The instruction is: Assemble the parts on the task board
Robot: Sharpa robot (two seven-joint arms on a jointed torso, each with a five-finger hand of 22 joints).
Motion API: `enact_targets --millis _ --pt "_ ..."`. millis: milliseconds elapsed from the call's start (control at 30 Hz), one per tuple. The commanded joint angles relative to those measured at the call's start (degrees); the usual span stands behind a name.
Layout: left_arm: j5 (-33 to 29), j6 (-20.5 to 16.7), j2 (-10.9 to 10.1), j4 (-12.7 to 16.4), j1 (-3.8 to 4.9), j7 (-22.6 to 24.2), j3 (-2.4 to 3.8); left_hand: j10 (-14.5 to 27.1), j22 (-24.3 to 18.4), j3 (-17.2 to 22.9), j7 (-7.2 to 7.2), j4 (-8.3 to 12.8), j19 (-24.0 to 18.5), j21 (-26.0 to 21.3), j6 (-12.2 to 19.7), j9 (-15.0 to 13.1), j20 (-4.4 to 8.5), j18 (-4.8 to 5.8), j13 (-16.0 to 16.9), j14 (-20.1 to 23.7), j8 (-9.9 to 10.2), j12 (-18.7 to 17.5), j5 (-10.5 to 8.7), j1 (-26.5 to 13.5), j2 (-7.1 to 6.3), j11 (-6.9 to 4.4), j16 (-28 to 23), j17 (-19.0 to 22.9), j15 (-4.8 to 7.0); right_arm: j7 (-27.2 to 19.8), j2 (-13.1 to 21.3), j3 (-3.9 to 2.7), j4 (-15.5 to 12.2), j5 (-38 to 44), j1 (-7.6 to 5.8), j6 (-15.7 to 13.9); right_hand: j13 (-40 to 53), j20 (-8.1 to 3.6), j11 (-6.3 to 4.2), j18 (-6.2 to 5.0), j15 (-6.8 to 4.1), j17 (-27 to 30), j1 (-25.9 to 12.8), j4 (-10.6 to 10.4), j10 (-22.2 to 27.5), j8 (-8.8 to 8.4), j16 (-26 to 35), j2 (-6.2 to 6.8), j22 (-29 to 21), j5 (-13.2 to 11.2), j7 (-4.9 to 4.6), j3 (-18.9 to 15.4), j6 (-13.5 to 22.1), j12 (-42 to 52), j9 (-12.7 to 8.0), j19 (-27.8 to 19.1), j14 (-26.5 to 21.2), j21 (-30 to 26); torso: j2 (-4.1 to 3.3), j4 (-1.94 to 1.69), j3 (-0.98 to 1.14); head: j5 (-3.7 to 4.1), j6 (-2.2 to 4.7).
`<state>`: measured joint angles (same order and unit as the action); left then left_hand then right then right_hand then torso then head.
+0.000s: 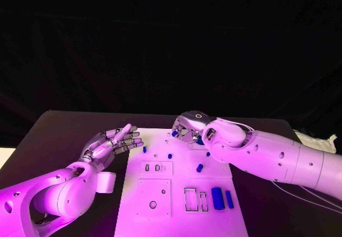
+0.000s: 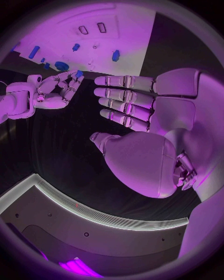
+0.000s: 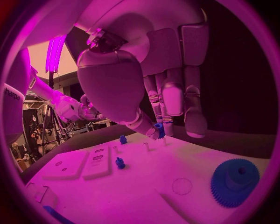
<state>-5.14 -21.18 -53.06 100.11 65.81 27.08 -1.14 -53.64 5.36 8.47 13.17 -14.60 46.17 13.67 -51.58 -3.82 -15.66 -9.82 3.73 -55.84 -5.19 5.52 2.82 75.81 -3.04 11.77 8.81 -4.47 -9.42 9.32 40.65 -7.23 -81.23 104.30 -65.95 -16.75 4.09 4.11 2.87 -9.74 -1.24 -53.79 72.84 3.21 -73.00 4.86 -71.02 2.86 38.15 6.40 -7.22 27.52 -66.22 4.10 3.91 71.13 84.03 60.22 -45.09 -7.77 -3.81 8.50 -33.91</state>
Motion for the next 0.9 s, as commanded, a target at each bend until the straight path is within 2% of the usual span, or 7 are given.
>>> enact_targets --millis 33,133,367,733,900 --pt "0.0 1.0 0.1 0.4 0.08 0.1 0.05 -0.3 -0.1 0.0 1.30 0.5 0.5 -0.3 -0.3 0.1 -0.06 -0.69 -0.1 -0.3 0.3 -0.3 -0.02 0.1 0.47 -0.06 -0.2 0.1 0.01 1.8 -1.2 -0.02 1.3 1.5 -0.05 -1.5 0.0 -0.01 0.14 0.88 -0.49 -0.1 0.1 -0.7 -0.2 0.31 -0.3 -0.35 0.1 0.2 0.59 0.4 -1.0 -0.3 1.5 0.2 1.4 0.3 -0.17 -0.02 -0.06 -0.25 0.20" --pt "0.1 1.0 0.0 0.5 0.08 0.1 0.05 -0.3 -0.1 0.0 1.30 0.5 0.5 -0.3 -0.3 0.1 -0.06 -0.69 -0.1 -0.3 0.3 -0.3 -0.02 0.1 0.47 -0.06 -0.2 0.1 0.01 2.4 -2.4 0.01 2.7 2.0 -0.06 -1.2 0.0 -0.01 0.16 0.88 -0.47 -0.2 0.1 -0.7 -0.1 0.25 -0.4 -0.29 0.1 0.2 0.56 0.4 -0.9 -0.4 1.5 0.1 1.4 0.4 -0.21 -0.13 -0.02 -0.23 0.17" --pt "0.3 0.9 -0.1 0.9 0.09 0.1 0.06 -0.3 -0.1 0.0 1.29 0.5 0.5 -0.3 -0.4 0.1 -0.06 -0.69 -0.1 -0.4 0.3 -0.3 -0.02 0.2 0.51 -0.06 -0.2 0.1 0.01 2.7 -4.3 0.07 5.4 2.7 -0.07 -0.8 -0.1 0.00 0.22 0.90 -0.44 -0.3 0.1 -0.8 0.0 0.15 -0.5 -0.17 0.3 0.1 0.50 0.5 -0.8 -0.4 1.5 0.1 1.4 0.5 -0.25 -0.09 -0.02 -0.32 0.01" --pt "0.4 1.0 -0.2 1.1 0.09 0.1 0.06 -0.3 -0.1 0.0 1.29 0.5 0.5 -0.3 -0.4 0.1 -0.06 -0.69 -0.1 -0.4 0.3 -0.3 -0.02 0.2 0.51 -0.06 -0.2 0.1 0.01 2.7 -6.0 0.24 7.2 2.8 -0.08 0.9 -0.1 0.05 0.32 0.93 -0.37 -0.7 0.0 -1.0 0.1 0.01 -0.8 -0.02 0.4 0.2 0.39 0.5 -0.7 -0.5 1.6 0.1 1.4 0.7 -0.25 0.01 -0.02 -0.32 -0.26" --pt "0.4 1.0 -0.1 1.0 0.09 0.0 0.06 -0.3 -0.1 0.0 1.29 0.5 0.5 -0.3 -0.4 0.1 -0.06 -0.69 -0.1 -0.4 0.3 -0.3 -0.02 0.2 0.51 -0.06 -0.2 0.1 0.01 2.4 -6.4 0.34 7.5 2.6 -0.08 1.3 -0.1 0.06 0.34 0.93 -0.34 -0.6 -0.1 -1.1 0.2 -0.03 -0.7 0.03 0.4 0.1 0.37 0.5 -0.7 -0.5 1.6 0.0 1.4 0.7 -0.25 -0.07 0.00 -0.23 -0.28"
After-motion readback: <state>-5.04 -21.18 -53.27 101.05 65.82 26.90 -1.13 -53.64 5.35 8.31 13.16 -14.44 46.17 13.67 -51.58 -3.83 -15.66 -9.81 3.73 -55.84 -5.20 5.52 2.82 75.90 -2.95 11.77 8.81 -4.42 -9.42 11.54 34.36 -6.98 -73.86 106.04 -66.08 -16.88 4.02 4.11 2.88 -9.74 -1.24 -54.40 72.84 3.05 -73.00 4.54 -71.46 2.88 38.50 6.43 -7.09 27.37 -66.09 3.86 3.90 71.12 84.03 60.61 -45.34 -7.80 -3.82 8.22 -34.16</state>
